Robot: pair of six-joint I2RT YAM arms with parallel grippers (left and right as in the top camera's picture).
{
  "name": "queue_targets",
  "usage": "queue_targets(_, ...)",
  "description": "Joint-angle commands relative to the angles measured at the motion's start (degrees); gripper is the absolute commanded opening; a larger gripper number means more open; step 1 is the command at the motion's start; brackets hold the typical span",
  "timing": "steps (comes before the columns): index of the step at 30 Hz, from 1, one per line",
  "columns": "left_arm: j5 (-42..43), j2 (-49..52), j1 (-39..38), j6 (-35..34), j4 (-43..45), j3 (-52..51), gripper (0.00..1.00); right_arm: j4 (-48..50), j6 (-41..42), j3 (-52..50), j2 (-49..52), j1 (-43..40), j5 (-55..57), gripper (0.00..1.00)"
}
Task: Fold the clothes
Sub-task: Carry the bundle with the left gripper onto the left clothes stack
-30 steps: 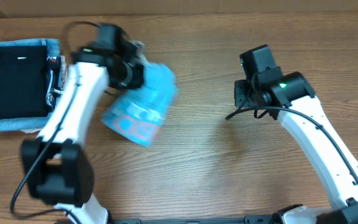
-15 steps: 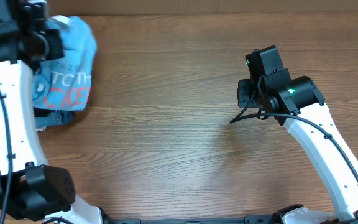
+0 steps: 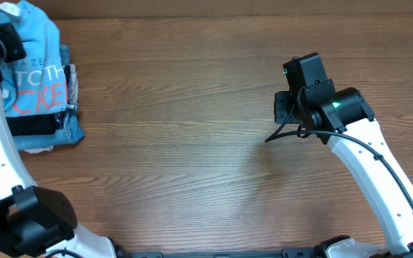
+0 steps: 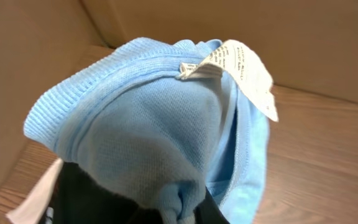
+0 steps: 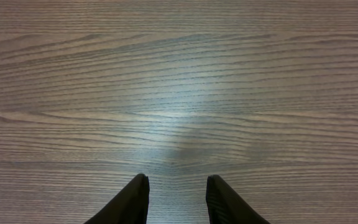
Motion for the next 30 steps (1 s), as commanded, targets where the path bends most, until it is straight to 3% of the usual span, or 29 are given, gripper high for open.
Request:
queue_targets(1, -0.8, 4.3, 2.9, 1.5, 2.2, 1.8, 0.07, 0.3, 0.2, 1.0, -1.2, -0.3, 0.4, 0.35)
queue_targets(18, -1.4, 14.4, 10.8, 1.5, 15.0, 1.8, 0.22, 0.2, 0.2, 1.0, -1.2, -0.3, 0.2, 0.35)
queue_targets(30, -5.1, 19.5, 13.4, 1.5, 18.4, 1.8, 0.62, -0.4, 0.3, 1.0, -1.2, -0.3, 0.1, 0.39)
